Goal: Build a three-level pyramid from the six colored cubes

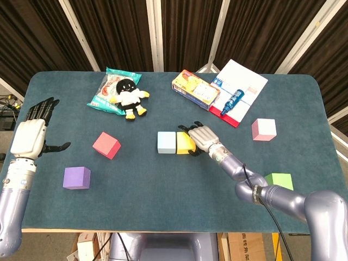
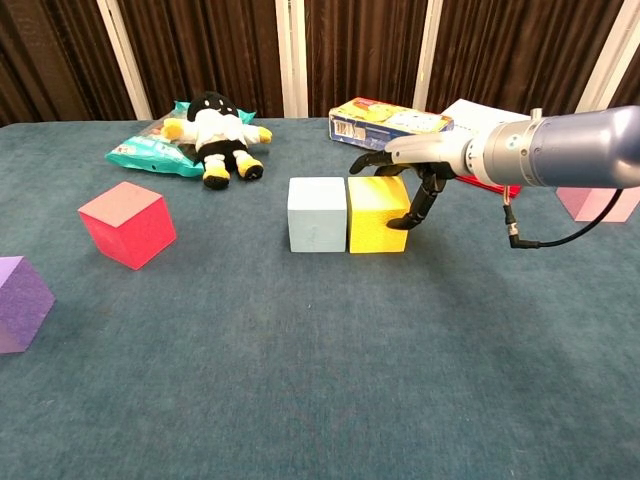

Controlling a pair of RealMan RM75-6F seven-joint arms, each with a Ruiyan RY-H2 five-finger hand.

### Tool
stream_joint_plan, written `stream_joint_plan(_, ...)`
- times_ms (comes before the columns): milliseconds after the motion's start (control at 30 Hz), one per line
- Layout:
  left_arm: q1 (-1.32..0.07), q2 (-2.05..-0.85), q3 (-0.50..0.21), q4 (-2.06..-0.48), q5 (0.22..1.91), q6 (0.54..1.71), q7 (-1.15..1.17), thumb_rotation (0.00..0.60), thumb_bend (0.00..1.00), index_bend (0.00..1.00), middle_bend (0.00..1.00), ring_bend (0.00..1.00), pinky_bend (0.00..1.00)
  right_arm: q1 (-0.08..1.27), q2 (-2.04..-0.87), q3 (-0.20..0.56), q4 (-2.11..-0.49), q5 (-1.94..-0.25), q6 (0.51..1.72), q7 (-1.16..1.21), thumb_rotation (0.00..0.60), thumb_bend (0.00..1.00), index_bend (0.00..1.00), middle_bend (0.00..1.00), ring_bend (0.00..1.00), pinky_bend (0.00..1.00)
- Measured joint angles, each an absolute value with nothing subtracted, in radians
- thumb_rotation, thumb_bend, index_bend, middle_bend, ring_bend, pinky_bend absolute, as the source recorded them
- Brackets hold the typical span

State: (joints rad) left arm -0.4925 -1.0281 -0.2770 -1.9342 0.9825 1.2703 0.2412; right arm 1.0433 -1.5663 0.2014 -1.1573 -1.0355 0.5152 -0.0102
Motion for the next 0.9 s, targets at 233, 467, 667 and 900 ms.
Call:
stream_joint_plan(233, -0.49, -1.025, -0.28, -1.935, 0.986, 1.272, 0.232, 0.6, 0.08, 0.0, 0.01, 0.0, 0.0, 1.037, -1.572, 0.208, -1.171, -1.006, 0.57, -0.046, 0.6, 0.38, 0.0, 0.09, 0.03, 0.0)
stream_joint_plan(467, -0.488, -1.021, -0.282, -1.939, 0.989, 1.271, 0.224, 0.6, 0.08, 0.0, 0.01, 0.0, 0.0, 1.033, -1.558, 0.204, -1.222, -0.964, 0.594, -0.094, 0.6, 0.38, 0.0, 0.06, 0.02, 0.0)
stream_joint_plan(667, -0.485, -1.015, -0.282, -1.948, 0.996, 1.272, 0.218, 0.6, 0.08, 0.0, 0.01, 0.0, 0.0, 1.028, -1.528, 0.195, -1.293, -0.919, 0.618, -0.143, 0.6, 0.38, 0.0, 0.04, 0.0, 0.0)
stream_joint_plan(900, -0.481, -1.007, -0.283, -1.961, 1.006, 1.274, 0.207, 0.6, 0.08, 0.0, 0.01, 0.0, 0.0, 1.019, -1.493, 0.181, -1.382, -0.851, 0.664, -0.2, 0.6, 0.38, 0.0, 0.02, 0.0, 0.0)
